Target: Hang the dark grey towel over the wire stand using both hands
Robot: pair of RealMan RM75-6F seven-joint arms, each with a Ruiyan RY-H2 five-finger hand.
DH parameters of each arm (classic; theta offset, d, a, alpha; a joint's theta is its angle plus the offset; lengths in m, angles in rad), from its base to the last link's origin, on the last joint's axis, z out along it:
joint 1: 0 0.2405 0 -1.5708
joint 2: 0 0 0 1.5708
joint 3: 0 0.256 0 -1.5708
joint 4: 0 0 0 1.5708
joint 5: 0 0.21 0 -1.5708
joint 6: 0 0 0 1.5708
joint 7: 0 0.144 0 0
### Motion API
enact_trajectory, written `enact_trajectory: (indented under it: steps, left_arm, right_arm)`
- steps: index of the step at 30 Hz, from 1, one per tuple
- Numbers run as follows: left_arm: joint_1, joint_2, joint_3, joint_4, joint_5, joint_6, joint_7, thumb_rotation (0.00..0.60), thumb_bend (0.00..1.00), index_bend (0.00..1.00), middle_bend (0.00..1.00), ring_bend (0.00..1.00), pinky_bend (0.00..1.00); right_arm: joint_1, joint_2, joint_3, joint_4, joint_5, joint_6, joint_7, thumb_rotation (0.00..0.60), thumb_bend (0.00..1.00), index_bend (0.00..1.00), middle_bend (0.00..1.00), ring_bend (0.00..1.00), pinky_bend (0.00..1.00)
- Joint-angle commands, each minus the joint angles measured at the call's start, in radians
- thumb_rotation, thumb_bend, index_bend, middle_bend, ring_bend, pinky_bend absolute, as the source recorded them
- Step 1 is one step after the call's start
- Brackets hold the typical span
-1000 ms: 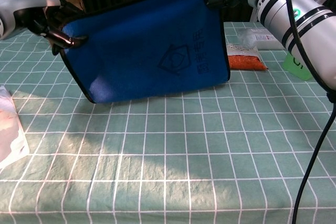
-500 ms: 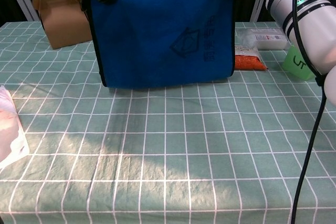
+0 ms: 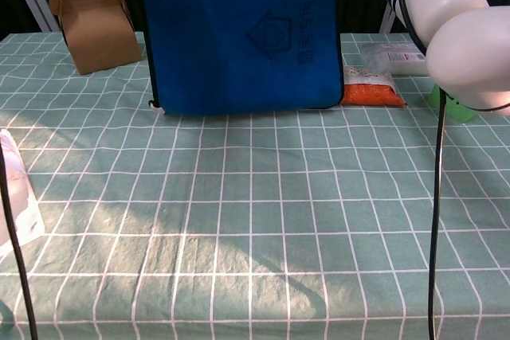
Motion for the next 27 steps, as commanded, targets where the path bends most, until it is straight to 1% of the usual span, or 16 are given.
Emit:
enact_trajectory:
  steps: [1,8,12,14,17,18,19,20,21,22,23,24,25,26,27]
  left_arm:
    - [-0.038,-0.016,0.019,0.084,-0.042,-0.046,0.005,0.600,0.69,0.84,0.61,0.58,0.66]
    - [-0.080,-0.035,0.038,0.194,-0.089,-0.079,0.007,0.600,0.69,0.85,0.61,0.58,0.66]
    - [-0.103,-0.067,0.052,0.281,-0.120,-0.088,0.018,0.600,0.69,0.85,0.61,0.58,0.66]
    - [-0.110,-0.089,0.056,0.326,-0.132,-0.093,0.021,0.600,0.69,0.85,0.61,0.58,0.66]
    - [-0.121,-0.125,0.071,0.397,-0.154,-0.111,0.045,0.600,0.69,0.84,0.61,0.58,0.65]
    - [-0.123,-0.133,0.078,0.412,-0.165,-0.124,0.057,0.600,0.67,0.82,0.60,0.57,0.65]
    - [-0.123,-0.137,0.088,0.424,-0.183,-0.149,0.076,0.600,0.64,0.76,0.58,0.56,0.63]
    - [-0.122,-0.136,0.094,0.429,-0.195,-0.176,0.087,0.600,0.56,0.55,0.51,0.52,0.59]
    - [-0.119,-0.134,0.099,0.437,-0.203,-0.212,0.092,0.600,0.48,0.35,0.43,0.48,0.55]
    - [-0.117,-0.134,0.104,0.444,-0.205,-0.230,0.093,0.600,0.42,0.20,0.37,0.45,0.51]
    - [-0.117,-0.134,0.111,0.449,-0.209,-0.240,0.095,0.600,0.35,0.04,0.26,0.37,0.43]
    - [-0.119,-0.134,0.119,0.455,-0.213,-0.246,0.095,0.600,0.30,0.00,0.20,0.32,0.38]
    - [-0.120,-0.134,0.123,0.458,-0.212,-0.248,0.094,0.600,0.27,0.00,0.16,0.29,0.35]
    - [-0.120,-0.134,0.125,0.462,-0.206,-0.247,0.090,0.598,0.22,0.00,0.11,0.24,0.30]
    - [-0.121,-0.136,0.122,0.467,-0.196,-0.239,0.080,0.593,0.20,0.00,0.08,0.22,0.28]
  right_arm:
    - [0.077,-0.035,0.032,0.121,0.021,-0.055,0.029,0.600,0.53,1.00,0.01,0.00,0.00]
    - [0.212,-0.078,0.074,0.334,0.050,-0.139,0.055,0.600,0.53,1.00,0.03,0.00,0.00]
    - [0.289,-0.114,0.094,0.479,0.084,-0.201,0.055,0.600,0.54,1.00,0.03,0.00,0.00]
    - [0.322,-0.130,0.099,0.544,0.098,-0.238,0.050,0.600,0.56,1.00,0.04,0.00,0.00]
    - [0.364,-0.156,0.093,0.635,0.108,-0.288,0.033,0.600,0.55,0.99,0.04,0.00,0.00]
    - [0.374,-0.164,0.088,0.658,0.109,-0.304,0.022,0.600,0.54,0.95,0.04,0.00,0.00]
    - [0.383,-0.175,0.079,0.690,0.112,-0.328,-0.008,0.600,0.53,0.89,0.03,0.00,0.00]
    - [0.388,-0.182,0.074,0.712,0.117,-0.350,-0.038,0.600,0.50,0.68,0.02,0.00,0.00]
    - [0.394,-0.188,0.076,0.731,0.129,-0.377,-0.069,0.600,0.45,0.41,0.01,0.00,0.00]
    - [0.397,-0.191,0.081,0.739,0.142,-0.392,-0.085,0.600,0.41,0.24,0.00,0.00,0.00]
    - [0.398,-0.192,0.087,0.744,0.152,-0.399,-0.094,0.600,0.34,0.04,0.00,0.00,0.00]
    - [0.398,-0.191,0.089,0.747,0.159,-0.405,-0.104,0.600,0.28,0.00,0.00,0.00,0.00]
    - [0.394,-0.187,0.086,0.746,0.158,-0.403,-0.107,0.600,0.24,0.00,0.00,0.00,0.00]
    - [0.390,-0.183,0.082,0.742,0.155,-0.399,-0.103,0.600,0.18,0.00,0.00,0.00,0.00]
    - [0.385,-0.179,0.078,0.735,0.151,-0.396,-0.096,0.600,0.14,0.00,0.00,0.00,0.00]
